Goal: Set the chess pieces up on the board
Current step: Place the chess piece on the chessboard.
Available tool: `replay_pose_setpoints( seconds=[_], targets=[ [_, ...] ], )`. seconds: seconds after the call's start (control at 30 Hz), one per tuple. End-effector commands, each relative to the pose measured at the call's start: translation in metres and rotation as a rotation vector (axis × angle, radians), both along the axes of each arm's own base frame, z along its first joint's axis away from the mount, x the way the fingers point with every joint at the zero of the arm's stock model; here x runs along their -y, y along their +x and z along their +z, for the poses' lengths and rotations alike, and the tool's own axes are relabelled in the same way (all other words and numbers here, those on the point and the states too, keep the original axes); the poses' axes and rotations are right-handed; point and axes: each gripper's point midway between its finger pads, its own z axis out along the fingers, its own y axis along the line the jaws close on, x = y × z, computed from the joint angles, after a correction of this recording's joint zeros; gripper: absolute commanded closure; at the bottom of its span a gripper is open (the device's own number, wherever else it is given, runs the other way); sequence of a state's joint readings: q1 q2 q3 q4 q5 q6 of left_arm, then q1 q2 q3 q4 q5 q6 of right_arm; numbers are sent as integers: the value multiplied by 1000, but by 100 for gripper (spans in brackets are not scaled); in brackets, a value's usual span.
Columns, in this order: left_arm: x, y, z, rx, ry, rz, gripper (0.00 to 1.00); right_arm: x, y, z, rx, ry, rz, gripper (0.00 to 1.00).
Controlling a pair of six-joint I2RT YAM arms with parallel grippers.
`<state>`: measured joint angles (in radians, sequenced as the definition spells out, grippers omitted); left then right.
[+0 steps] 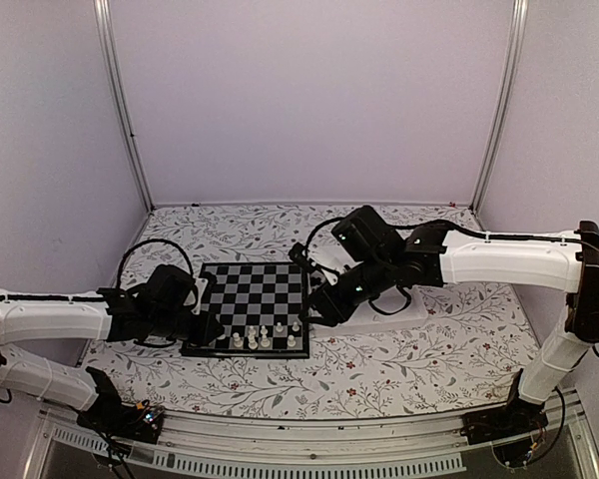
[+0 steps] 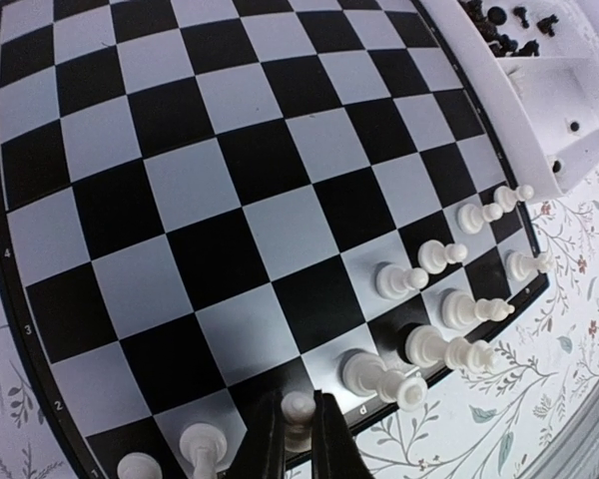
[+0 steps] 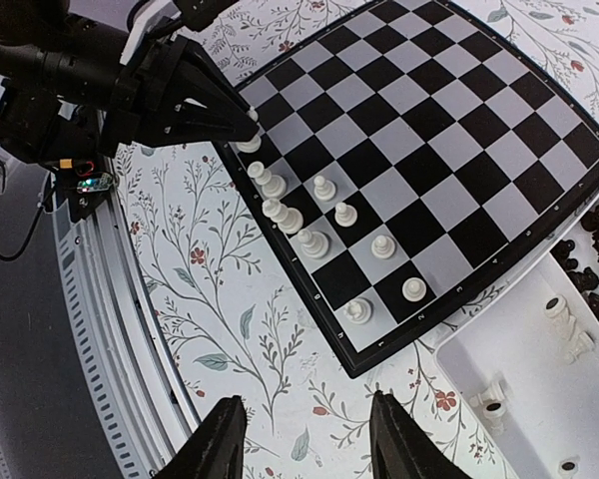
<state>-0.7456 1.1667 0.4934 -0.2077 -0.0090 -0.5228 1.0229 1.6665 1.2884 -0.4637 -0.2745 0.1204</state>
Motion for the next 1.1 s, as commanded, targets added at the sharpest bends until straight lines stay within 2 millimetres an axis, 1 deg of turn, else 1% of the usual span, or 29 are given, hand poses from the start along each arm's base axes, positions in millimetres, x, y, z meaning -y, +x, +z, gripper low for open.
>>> replay_pose_setpoints(
  seconds=[0.0, 0.47, 0.87, 1.07],
  targets=[
    [4, -2, -4, 13, 5, -28, 93, -2, 0, -4, -6, -16, -6, 55],
    [4, -2, -15, -3, 35, -45, 89, -3, -2, -6, -22, -17, -2, 55],
    [1, -7, -19, -13, 43, -47, 89, -1, -4, -9, -36, -19, -8, 55],
    [0, -9, -19, -17, 47, -50, 83, -2, -4, -9, -37, -14, -5, 54]
  ],
)
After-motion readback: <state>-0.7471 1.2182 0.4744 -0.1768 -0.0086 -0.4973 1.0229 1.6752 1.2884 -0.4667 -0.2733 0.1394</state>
